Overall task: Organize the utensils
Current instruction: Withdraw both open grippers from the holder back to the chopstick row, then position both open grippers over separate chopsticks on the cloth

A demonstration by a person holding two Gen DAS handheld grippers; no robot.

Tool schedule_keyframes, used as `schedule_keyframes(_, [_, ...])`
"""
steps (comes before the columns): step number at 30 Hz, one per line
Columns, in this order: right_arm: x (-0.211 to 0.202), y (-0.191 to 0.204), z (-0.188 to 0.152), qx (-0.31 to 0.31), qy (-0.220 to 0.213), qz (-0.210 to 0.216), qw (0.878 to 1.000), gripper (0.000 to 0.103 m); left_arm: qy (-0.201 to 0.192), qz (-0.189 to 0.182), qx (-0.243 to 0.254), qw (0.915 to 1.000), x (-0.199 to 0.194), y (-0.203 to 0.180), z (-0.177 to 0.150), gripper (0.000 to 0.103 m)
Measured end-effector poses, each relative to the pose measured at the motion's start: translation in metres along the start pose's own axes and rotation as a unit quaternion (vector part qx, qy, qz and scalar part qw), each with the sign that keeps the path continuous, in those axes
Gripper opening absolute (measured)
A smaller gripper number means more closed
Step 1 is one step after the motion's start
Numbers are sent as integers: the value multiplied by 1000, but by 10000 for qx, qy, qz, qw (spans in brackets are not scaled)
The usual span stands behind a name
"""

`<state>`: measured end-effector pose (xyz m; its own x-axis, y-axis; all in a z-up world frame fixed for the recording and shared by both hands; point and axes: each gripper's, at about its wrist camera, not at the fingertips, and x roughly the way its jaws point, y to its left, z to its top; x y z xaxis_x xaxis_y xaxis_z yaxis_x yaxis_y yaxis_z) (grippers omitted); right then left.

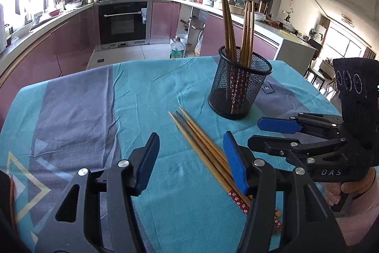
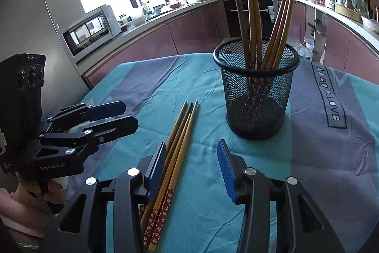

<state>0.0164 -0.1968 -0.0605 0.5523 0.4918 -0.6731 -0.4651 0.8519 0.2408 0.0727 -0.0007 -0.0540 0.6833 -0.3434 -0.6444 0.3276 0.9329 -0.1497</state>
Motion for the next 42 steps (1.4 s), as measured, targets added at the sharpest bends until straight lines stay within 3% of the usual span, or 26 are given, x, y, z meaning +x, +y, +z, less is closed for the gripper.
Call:
schedule_keyframes(22, [17,5,-20,-15,330,-190,9993,43,820,-53,-109,9966,38,-6,-27,56])
schedule_keyframes(37, [22,5,-22,-32,375,-171,9991,43,856,154,157,9961,44,-14,-27,57])
schedule_keyframes(42, [21,6,-23,-74,384,-189,9991,43,849,134,283,9959,43,-15,-29,51])
